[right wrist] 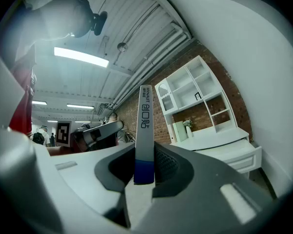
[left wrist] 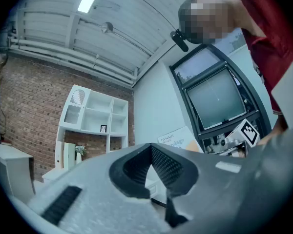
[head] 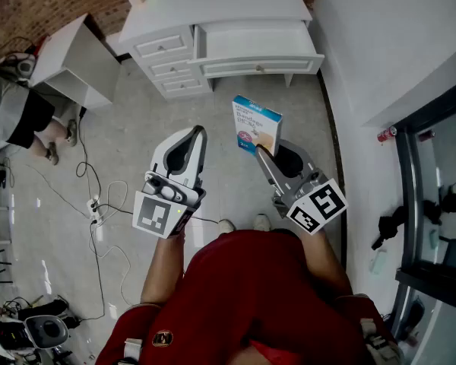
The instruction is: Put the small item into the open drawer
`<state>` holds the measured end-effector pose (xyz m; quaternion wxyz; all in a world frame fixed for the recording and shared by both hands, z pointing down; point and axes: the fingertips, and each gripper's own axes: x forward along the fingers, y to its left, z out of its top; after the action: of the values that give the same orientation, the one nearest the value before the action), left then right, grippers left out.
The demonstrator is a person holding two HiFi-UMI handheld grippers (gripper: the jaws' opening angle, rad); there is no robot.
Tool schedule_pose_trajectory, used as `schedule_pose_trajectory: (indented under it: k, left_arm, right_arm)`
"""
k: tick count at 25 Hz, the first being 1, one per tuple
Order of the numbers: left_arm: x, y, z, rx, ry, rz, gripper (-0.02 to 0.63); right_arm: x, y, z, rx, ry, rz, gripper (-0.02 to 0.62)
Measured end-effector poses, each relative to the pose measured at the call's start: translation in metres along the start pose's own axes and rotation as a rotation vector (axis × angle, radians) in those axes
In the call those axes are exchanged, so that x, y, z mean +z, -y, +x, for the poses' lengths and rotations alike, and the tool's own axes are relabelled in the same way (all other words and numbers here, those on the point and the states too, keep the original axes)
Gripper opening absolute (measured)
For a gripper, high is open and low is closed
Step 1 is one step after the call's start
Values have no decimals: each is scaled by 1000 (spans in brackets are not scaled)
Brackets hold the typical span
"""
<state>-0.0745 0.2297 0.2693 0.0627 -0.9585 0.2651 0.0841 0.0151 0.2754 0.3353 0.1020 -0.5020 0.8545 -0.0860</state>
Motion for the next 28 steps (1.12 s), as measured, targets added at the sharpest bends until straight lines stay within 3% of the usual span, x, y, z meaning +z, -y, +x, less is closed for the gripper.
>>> schedule_pose_trajectory:
  k: [10, 18, 28]
  left_arm:
    - [-6, 19, 15, 8, 0, 10, -2]
    - [-16, 51, 54, 25, -34, 44, -2]
    - [-33, 10, 77, 76, -47, 37, -2]
  right_arm:
    - [6, 19, -20, 6, 16, 5, 80]
    - [13, 66, -49, 25, 15, 5, 80]
    - [16, 103, -5, 45, -29, -26, 80]
